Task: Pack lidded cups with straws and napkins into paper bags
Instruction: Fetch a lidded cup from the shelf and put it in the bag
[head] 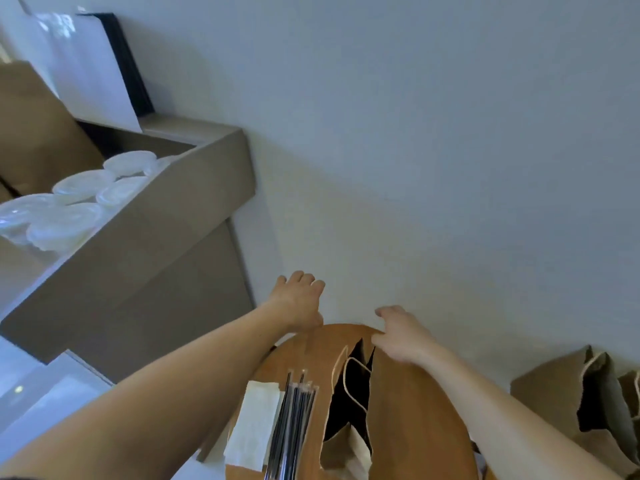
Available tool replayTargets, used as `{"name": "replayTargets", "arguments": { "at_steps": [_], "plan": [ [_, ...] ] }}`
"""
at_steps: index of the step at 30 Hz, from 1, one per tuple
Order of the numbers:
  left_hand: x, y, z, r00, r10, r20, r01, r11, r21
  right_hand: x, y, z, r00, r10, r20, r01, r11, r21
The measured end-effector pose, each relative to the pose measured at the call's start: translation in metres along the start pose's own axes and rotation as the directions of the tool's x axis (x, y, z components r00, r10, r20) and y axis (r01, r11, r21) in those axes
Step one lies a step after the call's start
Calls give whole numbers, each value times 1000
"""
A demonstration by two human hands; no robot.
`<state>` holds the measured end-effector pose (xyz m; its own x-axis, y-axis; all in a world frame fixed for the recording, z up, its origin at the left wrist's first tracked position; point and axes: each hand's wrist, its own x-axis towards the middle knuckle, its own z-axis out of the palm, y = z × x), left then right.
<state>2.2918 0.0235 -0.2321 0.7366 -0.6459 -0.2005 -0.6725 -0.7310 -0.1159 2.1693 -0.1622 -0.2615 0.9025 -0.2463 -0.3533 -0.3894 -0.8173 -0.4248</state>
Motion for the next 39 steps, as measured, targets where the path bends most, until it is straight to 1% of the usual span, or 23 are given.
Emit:
{"name": "replayTargets", "arguments": {
  "at_steps": [3,5,9,11,15,18,23,28,31,35,37,39],
  "plan": [
    [-11,-32,-46,991,-79,-109,78,997,-20,12,-47,-33,991,-126,-48,124,991,-45],
    [-23,-62,-75,971,-137,-196,131,991,-39,18,-87,-56,973,-215,-88,208,975,-76],
    [-58,-136,-126,912,-253,-323,233,967,-98,23,-177,-90,900,-386,-201,367,921,-127],
    [-78,-176,-143,882,-309,-355,276,951,-141,23,-224,-99,859,-458,-228,434,888,-150],
    [-121,-260,-157,819,-411,-400,375,912,-167,26,-318,-98,772,-582,-254,562,813,-153],
    [-150,-321,-153,777,-494,-390,461,869,-182,33,-387,-81,726,-655,-208,640,755,-142],
    [-183,-406,-137,740,-593,-318,551,805,-219,58,-486,-42,729,-684,-24,670,719,-184],
    [-194,-463,-113,736,-623,-266,563,781,-271,79,-557,-8,706,-701,99,687,646,-333],
    [-197,-486,-101,735,-636,-236,566,767,-302,92,-581,8,720,-670,183,675,615,-407],
    [-194,-504,-90,741,-632,-225,550,765,-335,105,-597,21,720,-650,245,669,553,-497],
    [-191,-508,-87,748,-625,-225,540,769,-341,109,-600,26,713,-659,238,671,542,-507],
    [-189,-511,-87,749,-622,-226,534,770,-349,110,-600,29,707,-676,206,674,557,-485]
  ]
}}
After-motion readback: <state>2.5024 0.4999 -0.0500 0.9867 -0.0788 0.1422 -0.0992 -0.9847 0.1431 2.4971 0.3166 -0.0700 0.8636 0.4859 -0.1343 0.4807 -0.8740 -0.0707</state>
